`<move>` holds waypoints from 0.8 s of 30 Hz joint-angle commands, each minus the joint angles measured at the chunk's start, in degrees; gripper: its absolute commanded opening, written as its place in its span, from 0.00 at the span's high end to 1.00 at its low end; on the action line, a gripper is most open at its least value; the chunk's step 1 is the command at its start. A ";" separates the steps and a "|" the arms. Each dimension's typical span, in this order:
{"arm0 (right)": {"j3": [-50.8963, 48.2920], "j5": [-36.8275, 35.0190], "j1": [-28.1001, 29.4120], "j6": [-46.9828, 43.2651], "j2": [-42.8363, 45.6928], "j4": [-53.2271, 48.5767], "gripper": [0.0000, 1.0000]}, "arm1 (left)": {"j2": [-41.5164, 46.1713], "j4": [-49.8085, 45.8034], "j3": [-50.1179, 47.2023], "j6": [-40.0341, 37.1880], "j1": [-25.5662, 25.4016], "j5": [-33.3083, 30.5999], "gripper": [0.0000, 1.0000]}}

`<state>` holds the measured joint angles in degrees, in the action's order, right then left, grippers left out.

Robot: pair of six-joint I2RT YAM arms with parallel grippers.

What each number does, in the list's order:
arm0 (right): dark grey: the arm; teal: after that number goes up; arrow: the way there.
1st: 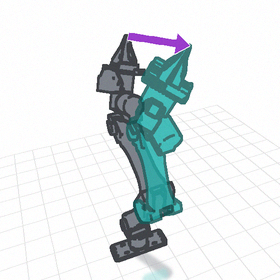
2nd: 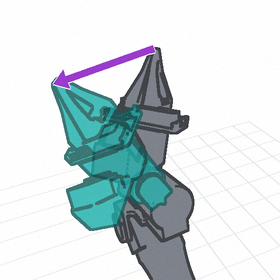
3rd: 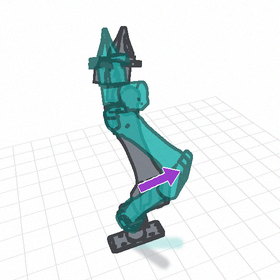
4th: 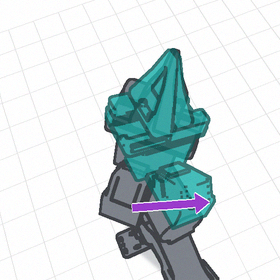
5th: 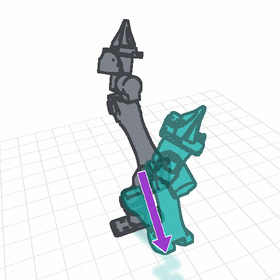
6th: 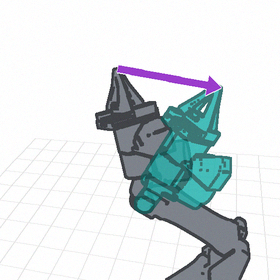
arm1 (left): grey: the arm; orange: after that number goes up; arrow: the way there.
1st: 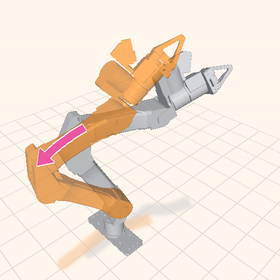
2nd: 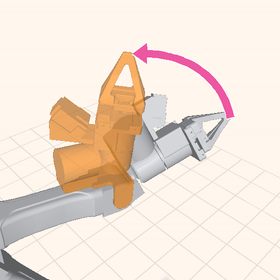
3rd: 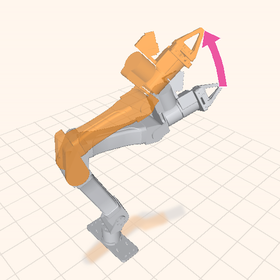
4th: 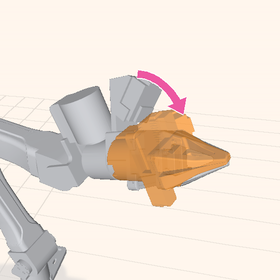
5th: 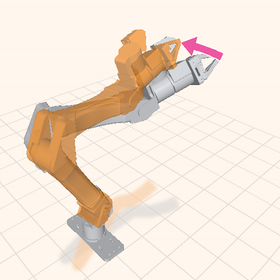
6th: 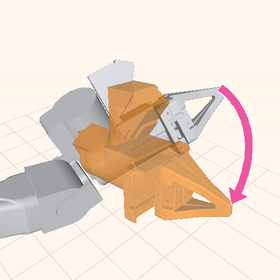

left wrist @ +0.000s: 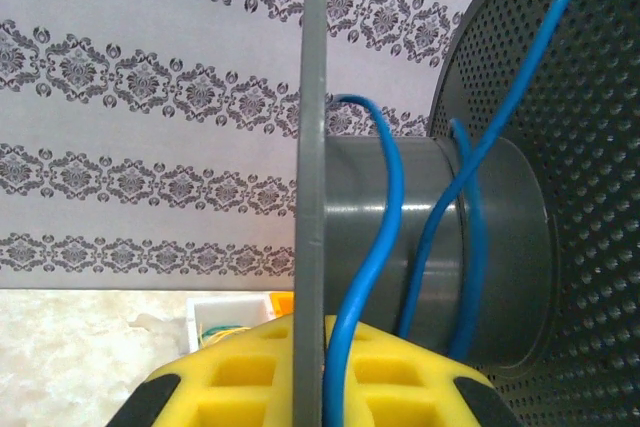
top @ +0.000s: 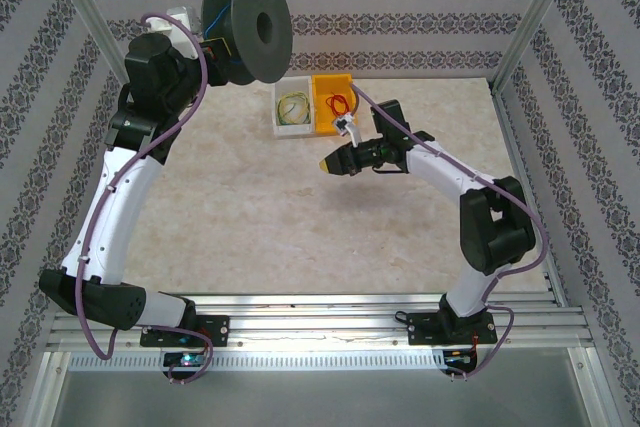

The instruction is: Wrap the cables

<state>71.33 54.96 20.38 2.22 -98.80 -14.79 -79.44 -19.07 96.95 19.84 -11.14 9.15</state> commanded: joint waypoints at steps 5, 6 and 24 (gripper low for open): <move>2.59 0.52 -4.41 2.06 10.17 -1.57 0.46 | -0.52 -5.71 3.85 -5.91 -0.36 2.38 1.00; 3.12 0.76 -4.97 2.33 11.42 -1.90 0.38 | -0.50 -7.11 3.42 -7.05 -0.67 2.43 1.00; 21.01 -4.07 -15.35 8.86 17.26 2.56 0.03 | -1.01 -20.29 -3.22 -17.43 -9.03 -0.16 1.00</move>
<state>89.06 53.08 6.55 9.61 -80.73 -13.74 -81.08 -40.16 93.82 4.34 -19.05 8.93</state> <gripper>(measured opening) 0.975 0.100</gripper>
